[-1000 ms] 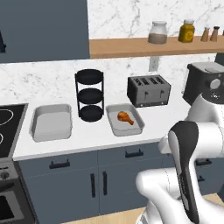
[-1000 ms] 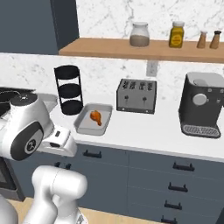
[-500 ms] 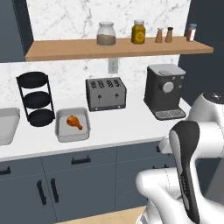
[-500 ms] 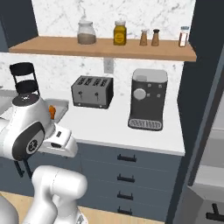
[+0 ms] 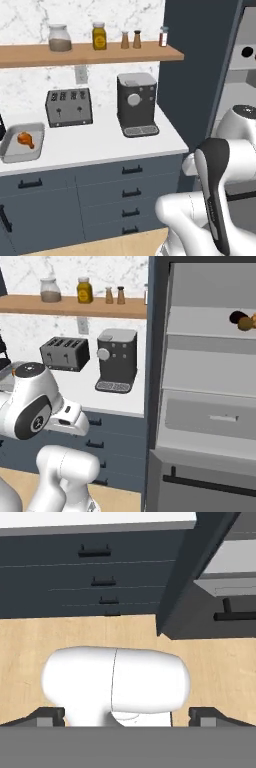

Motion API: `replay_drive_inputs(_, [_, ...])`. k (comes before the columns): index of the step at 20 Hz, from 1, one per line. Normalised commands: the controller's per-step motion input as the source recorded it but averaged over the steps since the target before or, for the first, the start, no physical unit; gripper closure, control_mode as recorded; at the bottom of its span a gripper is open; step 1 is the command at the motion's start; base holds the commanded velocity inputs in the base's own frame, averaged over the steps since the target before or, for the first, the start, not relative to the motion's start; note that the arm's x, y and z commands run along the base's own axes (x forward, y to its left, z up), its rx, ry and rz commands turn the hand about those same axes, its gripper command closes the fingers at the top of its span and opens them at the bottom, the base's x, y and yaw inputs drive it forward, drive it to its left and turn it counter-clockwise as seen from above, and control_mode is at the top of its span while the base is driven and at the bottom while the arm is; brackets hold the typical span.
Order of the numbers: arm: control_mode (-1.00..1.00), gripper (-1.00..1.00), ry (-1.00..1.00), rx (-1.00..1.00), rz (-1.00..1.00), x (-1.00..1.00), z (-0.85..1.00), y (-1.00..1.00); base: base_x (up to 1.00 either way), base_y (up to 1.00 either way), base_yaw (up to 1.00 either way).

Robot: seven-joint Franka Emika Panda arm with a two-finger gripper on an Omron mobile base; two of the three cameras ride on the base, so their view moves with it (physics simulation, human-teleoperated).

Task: Place one avocado and one chicken drumstick in each tupperware on the nearby counter, to pack two identical lunches.

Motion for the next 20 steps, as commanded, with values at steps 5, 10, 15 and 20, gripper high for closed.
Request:
replay_drive_inputs(5, [1.00,-1.00,0.00,0.00,0.00,0.00,0.00,0.00,0.01,-0.85,0.00])
replay_drive_inputs(10, [1.00,-1.00,0.00,0.00,0.00,0.00,0.00,0.00,0.04,-0.86,0.02])
replay_drive_inputs(15, [1.00,-1.00,0.00,0.00,0.00,0.00,0.00,0.00,0.08,-0.63,0.03])
replay_drive_inputs(20, [1.00,-1.00,0.00,0.00,0.00,0.00,0.00,0.00,0.22,-0.41,0.01])
